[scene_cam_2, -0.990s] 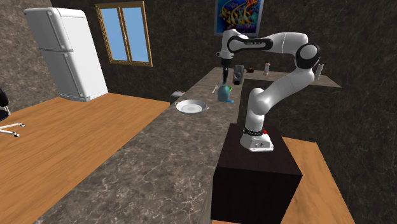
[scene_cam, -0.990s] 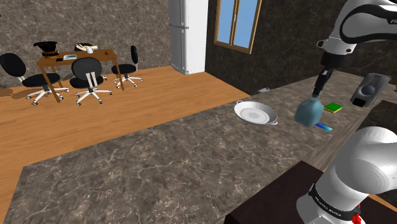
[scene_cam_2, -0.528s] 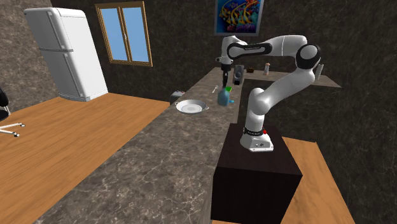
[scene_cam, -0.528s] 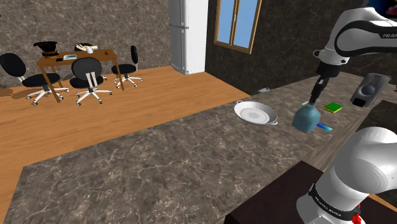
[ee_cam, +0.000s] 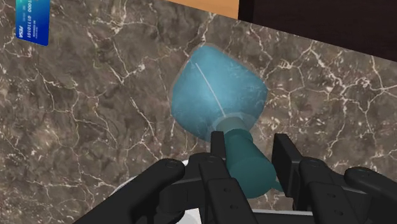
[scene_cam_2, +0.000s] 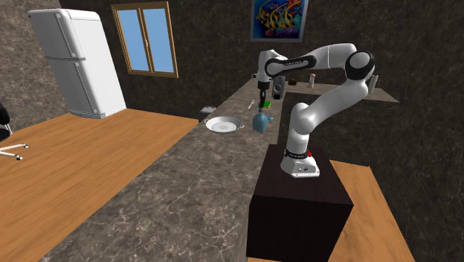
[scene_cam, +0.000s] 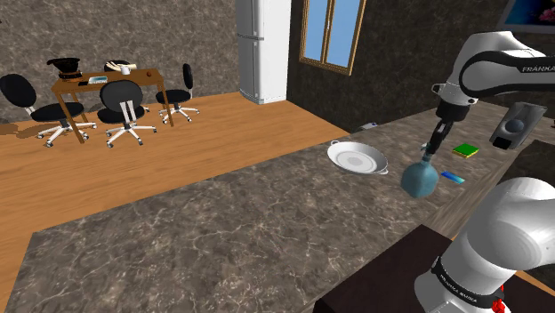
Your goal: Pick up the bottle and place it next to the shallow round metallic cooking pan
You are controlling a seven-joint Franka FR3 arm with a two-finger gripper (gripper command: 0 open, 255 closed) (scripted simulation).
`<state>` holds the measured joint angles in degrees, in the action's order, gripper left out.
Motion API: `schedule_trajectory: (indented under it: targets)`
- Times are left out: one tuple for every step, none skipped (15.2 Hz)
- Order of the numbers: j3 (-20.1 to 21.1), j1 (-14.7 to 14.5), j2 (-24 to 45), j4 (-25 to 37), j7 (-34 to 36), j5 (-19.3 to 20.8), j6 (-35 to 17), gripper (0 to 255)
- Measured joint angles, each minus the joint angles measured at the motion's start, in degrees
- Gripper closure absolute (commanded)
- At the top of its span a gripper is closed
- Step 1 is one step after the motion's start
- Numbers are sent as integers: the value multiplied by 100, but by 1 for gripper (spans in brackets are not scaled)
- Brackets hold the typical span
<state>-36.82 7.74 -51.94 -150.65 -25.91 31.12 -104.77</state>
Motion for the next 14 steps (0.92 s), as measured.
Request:
schedule_trajectory:
  targets:
    - [-39, 17, 2, -58, -3, 37, -62, 255]
    - [-93, 12, 45, -106, 5, 72, -156, 255]
    - [-112, 31, 30, -191, 24, 104, -220, 255]
    - [-158, 43, 48, -258, 31, 146, -305, 255]
    - [-206, 62, 57, -340, 42, 198, -408, 255]
    - [-240, 52, 91, -357, 53, 223, -494, 255]
    - [-247, 62, 83, -368, 49, 237, -517, 255]
    - [-247, 67, 79, -372, 46, 239, -516, 255]
    - [-251, 69, 81, -375, 47, 243, -530, 255]
    - [-257, 67, 90, -371, 42, 244, -534, 255]
    - [-256, 67, 92, -369, 41, 242, -531, 255]
    - [-256, 72, 88, -374, 41, 246, -539, 255]
    - [-254, 69, 92, -373, 42, 241, -534, 0]
    - [-258, 65, 104, -387, 47, 237, -530, 0]
